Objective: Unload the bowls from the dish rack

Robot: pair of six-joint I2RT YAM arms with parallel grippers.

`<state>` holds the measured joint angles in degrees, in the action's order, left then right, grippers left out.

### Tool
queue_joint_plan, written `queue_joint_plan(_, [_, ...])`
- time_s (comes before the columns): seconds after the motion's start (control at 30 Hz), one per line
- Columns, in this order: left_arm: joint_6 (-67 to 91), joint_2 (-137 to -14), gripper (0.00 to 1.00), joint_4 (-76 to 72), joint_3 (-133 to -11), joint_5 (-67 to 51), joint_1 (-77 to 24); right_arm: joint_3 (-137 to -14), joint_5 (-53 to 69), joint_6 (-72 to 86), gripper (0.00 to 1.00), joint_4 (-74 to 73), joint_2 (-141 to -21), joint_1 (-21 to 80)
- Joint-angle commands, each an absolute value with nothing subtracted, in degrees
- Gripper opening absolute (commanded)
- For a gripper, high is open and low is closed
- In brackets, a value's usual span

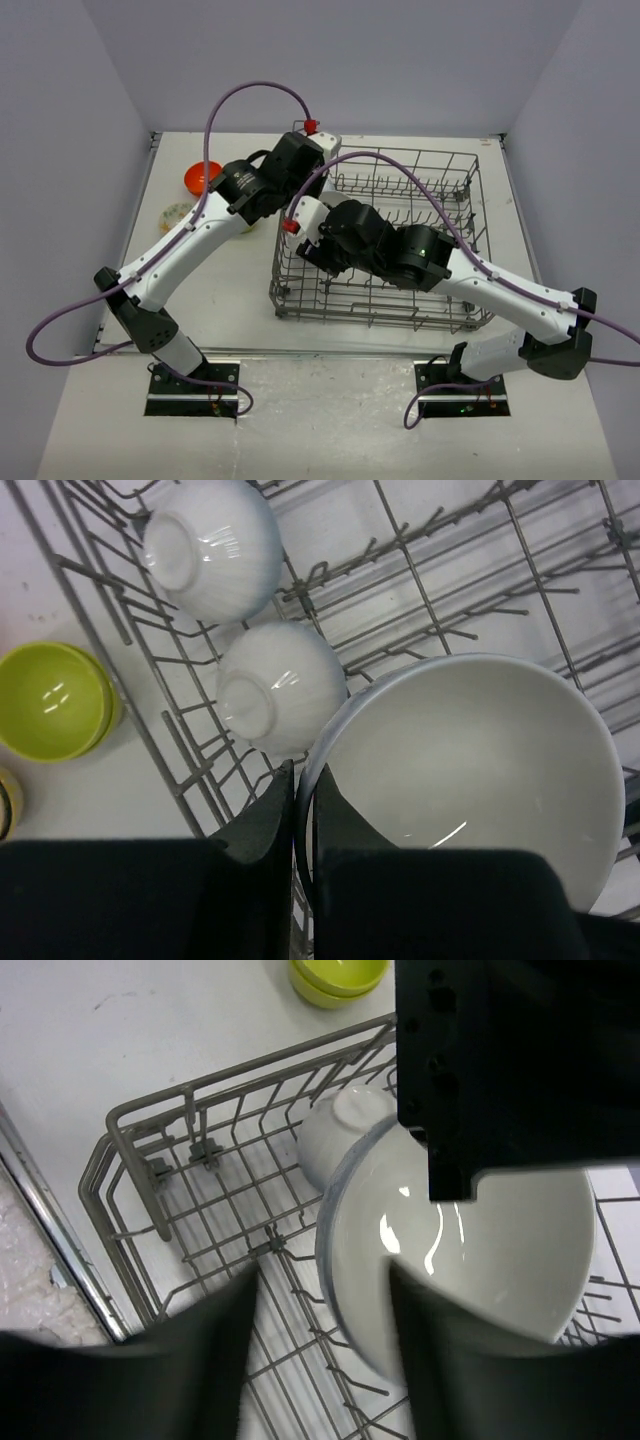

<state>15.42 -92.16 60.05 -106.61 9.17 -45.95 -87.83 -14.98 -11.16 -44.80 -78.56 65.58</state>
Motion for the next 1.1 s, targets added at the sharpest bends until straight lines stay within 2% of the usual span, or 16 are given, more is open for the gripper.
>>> queue_joint_plan(0.0, [20.0,-88.3,0.00,56.0,-110.6,19.1,-45.2,-87.9,-22.0,-10.0,0.73,-38.6,-75.1,65.8])
queue_joint_plan(0.07, [21.9,-87.0,0.00,55.6,-113.2,22.0,-41.9,-86.4,-24.4,-9.3,0.98,-37.0,-73.6,65.8])
queue_joint_plan(0.13, [23.8,-85.6,0.00,54.8,-114.2,21.3,-36.9,-84.3,-25.6,-8.5,0.99,-35.6,-70.2,65.8])
queue_joint_plan(0.3, [26.5,-80.3,0.00,49.8,-108.9,18.8,-14.9,-79.7,-30.2,-4.1,0.99,-33.3,-62.2,65.8])
queue_joint_plan(0.53, [33.2,-73.1,0.00,38.3,-85.1,10.7,10.1,-71.9,-31.8,4.2,0.99,-32.2,-52.0,65.0])
queue_joint_plan(0.7, [36.9,-67.3,0.00,32.4,-69.8,4.8,10.6,-69.1,-32.0,8.7,0.99,-32.1,-49.0,62.8])
queue_joint_plan(0.73, [37.8,-64.6,0.00,29.7,-63.0,7.4,7.7,-68.8,-30.9,9.0,0.99,-32.2,-48.7,62.3])
queue_joint_plan(0.83, [40.3,-62.9,0.00,28.7,-54.4,16.0,0.7,-68.7,-27.6,10.1,0.99,-32.0,-49.0,60.2])
queue_joint_plan(1.07, [41.7,-59.9,0.00,20.0,-38.2,14.2,0.6,-68.2,-22.5,11.8,0.99,-31.6,-51.0,56.7])
